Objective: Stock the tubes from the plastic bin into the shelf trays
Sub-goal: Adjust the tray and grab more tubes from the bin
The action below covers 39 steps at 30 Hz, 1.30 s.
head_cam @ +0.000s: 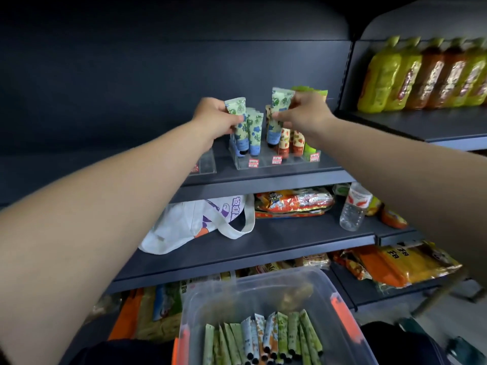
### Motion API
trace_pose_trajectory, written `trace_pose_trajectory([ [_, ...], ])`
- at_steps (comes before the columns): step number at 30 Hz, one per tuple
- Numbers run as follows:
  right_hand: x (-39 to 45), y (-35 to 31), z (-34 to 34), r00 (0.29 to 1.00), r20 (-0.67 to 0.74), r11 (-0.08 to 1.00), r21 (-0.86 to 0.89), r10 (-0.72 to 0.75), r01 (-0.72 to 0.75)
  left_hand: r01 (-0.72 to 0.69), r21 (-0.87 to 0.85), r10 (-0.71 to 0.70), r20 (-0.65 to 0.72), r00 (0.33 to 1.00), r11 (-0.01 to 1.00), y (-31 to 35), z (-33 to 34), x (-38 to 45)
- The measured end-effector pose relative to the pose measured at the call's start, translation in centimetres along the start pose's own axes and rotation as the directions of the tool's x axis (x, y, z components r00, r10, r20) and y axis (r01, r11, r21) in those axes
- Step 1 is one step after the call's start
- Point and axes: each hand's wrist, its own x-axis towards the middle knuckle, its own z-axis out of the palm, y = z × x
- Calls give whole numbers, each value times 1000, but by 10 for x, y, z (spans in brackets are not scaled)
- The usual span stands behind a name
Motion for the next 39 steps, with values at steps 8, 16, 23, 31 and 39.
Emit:
trace_pose_trajectory([
  [8,22,10,31,997,11,979,-189,-72,72,-17,114,23,-46,999,993,-26,7,30],
  [16,29,18,41,997,74,933,-355,-34,58,-31,210,40,-38,998,977,-39,11,41],
  [23,31,20,40,996,93,915,-399,-17,53,-40,385,42,2,999,922,-40,15,45],
  [31,35,16,36,990,114,867,-480,-88,133,-65,517,73,4,997,854,-32,15,46],
  [39,37,6,30,979,153,812,-549,-138,200,-82,549,98,0,995,832,-14,9,44],
])
